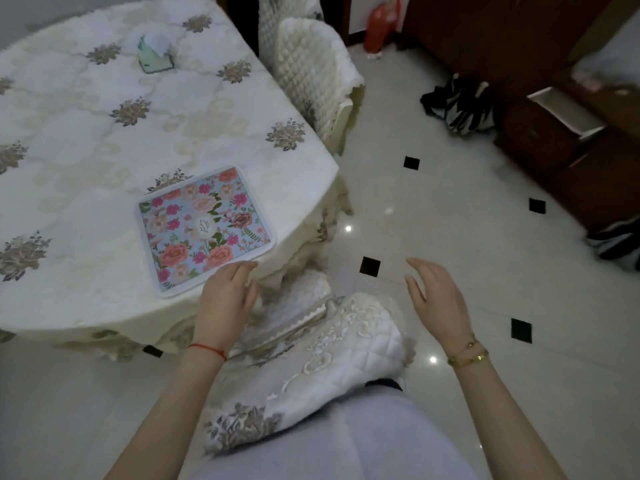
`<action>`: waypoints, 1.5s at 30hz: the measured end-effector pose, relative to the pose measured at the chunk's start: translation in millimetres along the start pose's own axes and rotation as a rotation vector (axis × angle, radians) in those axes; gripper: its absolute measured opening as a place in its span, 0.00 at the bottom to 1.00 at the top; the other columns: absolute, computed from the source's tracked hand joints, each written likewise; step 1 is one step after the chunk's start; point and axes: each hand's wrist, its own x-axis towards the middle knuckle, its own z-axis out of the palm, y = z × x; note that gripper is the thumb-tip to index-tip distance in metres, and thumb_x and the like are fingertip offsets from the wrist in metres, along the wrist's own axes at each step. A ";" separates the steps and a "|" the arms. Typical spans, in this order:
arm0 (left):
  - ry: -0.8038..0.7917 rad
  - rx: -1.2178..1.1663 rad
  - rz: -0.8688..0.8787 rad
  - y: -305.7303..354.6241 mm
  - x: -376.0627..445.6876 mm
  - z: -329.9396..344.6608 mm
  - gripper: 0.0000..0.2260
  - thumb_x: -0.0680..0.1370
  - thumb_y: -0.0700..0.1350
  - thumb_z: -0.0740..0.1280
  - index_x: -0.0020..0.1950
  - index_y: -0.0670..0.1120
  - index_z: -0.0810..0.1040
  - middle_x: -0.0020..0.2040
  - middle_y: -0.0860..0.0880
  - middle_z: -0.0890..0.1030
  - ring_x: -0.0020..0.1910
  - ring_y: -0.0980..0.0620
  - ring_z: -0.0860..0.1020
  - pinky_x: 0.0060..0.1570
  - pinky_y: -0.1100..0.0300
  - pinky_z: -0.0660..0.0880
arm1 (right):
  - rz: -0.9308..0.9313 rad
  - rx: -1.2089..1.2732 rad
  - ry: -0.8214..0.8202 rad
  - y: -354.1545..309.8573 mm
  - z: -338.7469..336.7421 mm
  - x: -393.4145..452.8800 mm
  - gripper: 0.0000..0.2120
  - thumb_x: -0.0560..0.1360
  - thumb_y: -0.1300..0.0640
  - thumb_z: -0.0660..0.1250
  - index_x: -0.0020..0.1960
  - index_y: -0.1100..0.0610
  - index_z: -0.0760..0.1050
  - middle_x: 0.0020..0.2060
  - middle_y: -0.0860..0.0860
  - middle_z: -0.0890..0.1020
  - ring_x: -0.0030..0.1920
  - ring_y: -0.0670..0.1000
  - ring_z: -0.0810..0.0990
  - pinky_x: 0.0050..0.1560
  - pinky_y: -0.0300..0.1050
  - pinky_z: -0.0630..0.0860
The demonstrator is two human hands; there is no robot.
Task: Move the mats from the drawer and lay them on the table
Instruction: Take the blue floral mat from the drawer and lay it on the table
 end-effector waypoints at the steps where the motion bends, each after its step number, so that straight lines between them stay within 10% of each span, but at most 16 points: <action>1: 0.005 -0.009 0.016 22.2 1.2 5.0 0.13 0.77 0.40 0.66 0.61 0.41 0.77 0.53 0.42 0.81 0.50 0.42 0.79 0.51 0.50 0.76 | 0.024 -0.006 0.006 18.3 -11.9 -10.1 0.14 0.79 0.60 0.64 0.64 0.60 0.75 0.57 0.55 0.80 0.58 0.54 0.77 0.60 0.38 0.67; 24: -0.102 -0.156 0.253 386.3 132.5 169.0 0.12 0.77 0.40 0.66 0.61 0.43 0.78 0.52 0.43 0.81 0.50 0.44 0.79 0.53 0.51 0.75 | 0.489 -0.003 0.137 339.3 -174.9 -72.0 0.15 0.79 0.57 0.63 0.64 0.58 0.75 0.58 0.54 0.80 0.59 0.53 0.77 0.57 0.50 0.77; 45: -0.172 -0.218 0.535 619.1 611.3 312.2 0.16 0.77 0.48 0.57 0.59 0.44 0.78 0.52 0.46 0.82 0.51 0.45 0.80 0.50 0.49 0.77 | 0.686 -0.046 0.313 605.7 -254.5 287.2 0.15 0.79 0.56 0.63 0.65 0.59 0.74 0.58 0.54 0.80 0.58 0.53 0.77 0.60 0.43 0.72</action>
